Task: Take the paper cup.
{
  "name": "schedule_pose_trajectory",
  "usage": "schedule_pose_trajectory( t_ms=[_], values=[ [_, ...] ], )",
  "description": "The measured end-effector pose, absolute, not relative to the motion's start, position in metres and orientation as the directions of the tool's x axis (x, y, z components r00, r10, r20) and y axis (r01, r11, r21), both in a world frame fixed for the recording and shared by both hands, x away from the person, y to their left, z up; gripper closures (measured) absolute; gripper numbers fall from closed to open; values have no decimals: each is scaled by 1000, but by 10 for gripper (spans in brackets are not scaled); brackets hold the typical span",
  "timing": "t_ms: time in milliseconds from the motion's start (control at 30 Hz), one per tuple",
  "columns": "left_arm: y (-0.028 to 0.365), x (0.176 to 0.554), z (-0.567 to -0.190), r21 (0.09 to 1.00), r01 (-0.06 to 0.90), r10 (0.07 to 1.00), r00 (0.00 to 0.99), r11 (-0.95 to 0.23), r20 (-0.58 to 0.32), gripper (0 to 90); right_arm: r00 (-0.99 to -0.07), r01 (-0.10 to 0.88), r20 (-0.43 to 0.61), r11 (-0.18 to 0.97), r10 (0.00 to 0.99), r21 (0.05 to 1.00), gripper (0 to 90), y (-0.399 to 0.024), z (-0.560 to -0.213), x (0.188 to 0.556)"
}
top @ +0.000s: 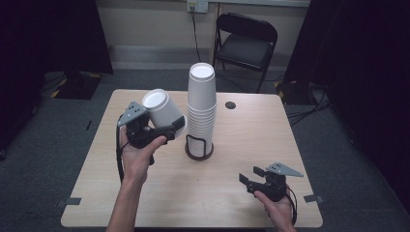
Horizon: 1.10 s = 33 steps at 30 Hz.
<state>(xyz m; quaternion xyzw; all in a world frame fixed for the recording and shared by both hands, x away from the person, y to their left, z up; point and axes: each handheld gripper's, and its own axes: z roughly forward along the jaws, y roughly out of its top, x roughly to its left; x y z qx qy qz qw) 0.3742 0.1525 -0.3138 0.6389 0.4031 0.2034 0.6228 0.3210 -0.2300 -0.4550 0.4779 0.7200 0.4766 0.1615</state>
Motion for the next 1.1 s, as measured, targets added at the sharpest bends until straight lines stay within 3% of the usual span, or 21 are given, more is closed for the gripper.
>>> schedule_pose_trajectory(
  t_ms=[733, 1100],
  values=[
    [115, 363, -382, 884, 460, 686, 615, 90, -390, 120, -539, 475, 218, 80, 813, 876, 338, -219, -457, 318],
    [89, 355, -398, 861, 508, 650, 646, 27, -401, 121, -601, 422, 207, 87, 772, 903, 361, -208, -457, 313]
  ],
)
